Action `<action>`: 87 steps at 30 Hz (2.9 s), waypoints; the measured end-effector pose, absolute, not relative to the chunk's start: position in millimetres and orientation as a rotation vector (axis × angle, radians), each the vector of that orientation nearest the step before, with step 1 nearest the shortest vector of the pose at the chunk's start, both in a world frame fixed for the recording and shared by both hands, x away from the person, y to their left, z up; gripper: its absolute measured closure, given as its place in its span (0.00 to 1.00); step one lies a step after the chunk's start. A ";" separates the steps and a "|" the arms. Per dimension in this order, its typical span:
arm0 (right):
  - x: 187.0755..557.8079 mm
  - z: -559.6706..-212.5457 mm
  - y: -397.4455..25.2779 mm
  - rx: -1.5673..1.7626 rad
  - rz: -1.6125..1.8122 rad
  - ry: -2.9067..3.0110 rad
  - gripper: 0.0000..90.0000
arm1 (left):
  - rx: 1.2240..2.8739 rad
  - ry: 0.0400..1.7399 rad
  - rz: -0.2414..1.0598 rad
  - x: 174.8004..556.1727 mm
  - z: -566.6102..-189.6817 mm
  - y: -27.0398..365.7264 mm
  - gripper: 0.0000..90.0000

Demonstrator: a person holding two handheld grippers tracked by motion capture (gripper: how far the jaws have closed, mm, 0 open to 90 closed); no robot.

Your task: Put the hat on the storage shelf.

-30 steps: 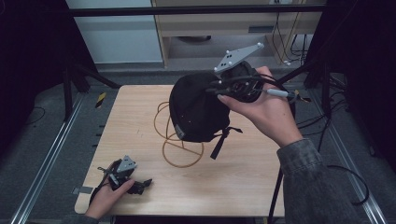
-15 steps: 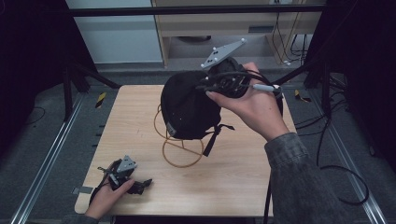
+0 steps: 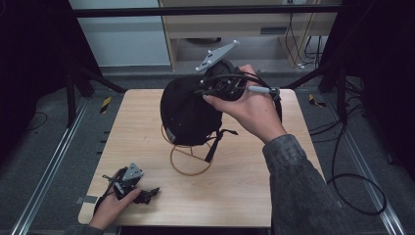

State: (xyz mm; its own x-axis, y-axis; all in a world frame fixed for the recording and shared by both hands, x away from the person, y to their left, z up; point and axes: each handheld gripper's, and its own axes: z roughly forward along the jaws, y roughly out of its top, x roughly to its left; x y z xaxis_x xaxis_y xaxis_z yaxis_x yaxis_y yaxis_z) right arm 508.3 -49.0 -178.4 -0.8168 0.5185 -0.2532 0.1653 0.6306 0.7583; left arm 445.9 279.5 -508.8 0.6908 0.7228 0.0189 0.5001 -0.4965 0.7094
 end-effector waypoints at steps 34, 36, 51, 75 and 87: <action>533.1 -219.6 -7.4 0.528 0.939 2.502 0.82 | 2.205 0.928 0.409 445.9 -508.8 279.6 0.00; 533.8 -220.5 -6.5 0.529 0.938 2.506 0.82 | 2.205 0.928 0.409 445.9 -508.7 279.6 0.00; 535.1 -229.8 -1.8 0.517 0.961 2.540 0.79 | 2.204 0.929 0.409 445.9 -508.7 279.6 0.00; 516.8 -228.8 -37.4 0.556 1.051 2.497 0.77 | 2.205 0.928 0.411 446.0 -508.7 279.7 0.00; 508.5 -233.6 -61.4 0.599 1.062 2.470 0.76 | 2.205 0.928 0.411 446.0 -508.7 279.7 0.00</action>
